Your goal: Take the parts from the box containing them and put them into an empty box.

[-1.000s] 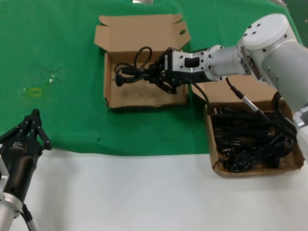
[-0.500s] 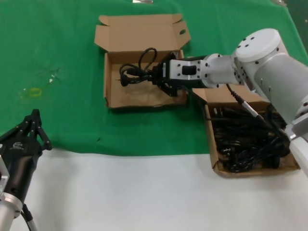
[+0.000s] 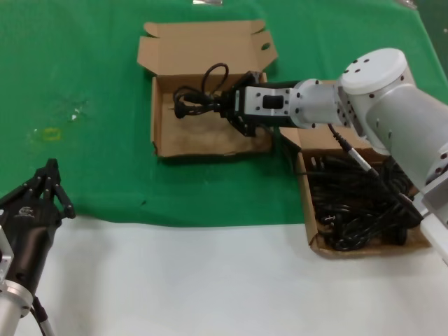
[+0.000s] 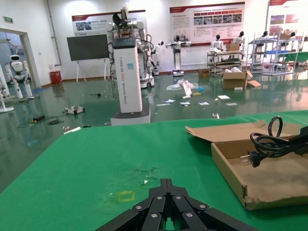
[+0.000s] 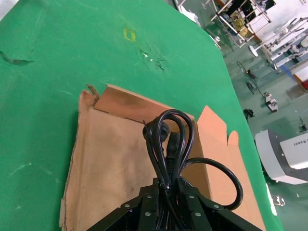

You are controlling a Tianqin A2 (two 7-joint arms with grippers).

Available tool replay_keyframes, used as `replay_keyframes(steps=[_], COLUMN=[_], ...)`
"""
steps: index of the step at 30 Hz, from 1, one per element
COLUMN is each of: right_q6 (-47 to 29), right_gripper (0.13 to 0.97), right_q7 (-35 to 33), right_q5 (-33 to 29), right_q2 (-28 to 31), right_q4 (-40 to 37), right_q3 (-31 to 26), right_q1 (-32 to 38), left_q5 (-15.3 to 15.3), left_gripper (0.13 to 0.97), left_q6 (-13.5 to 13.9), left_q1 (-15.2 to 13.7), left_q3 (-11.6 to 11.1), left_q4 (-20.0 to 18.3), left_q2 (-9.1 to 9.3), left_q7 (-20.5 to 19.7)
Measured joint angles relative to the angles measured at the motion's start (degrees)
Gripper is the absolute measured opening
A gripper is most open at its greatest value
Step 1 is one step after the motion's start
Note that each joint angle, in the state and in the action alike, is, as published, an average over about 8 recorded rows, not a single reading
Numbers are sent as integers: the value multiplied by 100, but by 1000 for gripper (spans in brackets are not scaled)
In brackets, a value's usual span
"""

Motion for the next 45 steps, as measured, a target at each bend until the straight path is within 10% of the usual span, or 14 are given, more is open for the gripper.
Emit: replay_keyframes(steps=[26, 45], right_q6=[269, 24], right_gripper=[305, 594], right_q7=[-446, -1172], right_q5=[1469, 1460], right_q2=[0, 37], right_q4=[14, -251], right_q3=[-1123, -30], right_q1=[-147, -108], left_q5=[0, 0], left_gripper=[144, 144], left_q6=[0, 0], left_q1=[0, 0], left_q3=[0, 0], left_q4=[0, 0], left_q2=[0, 0], left_q7=[0, 0])
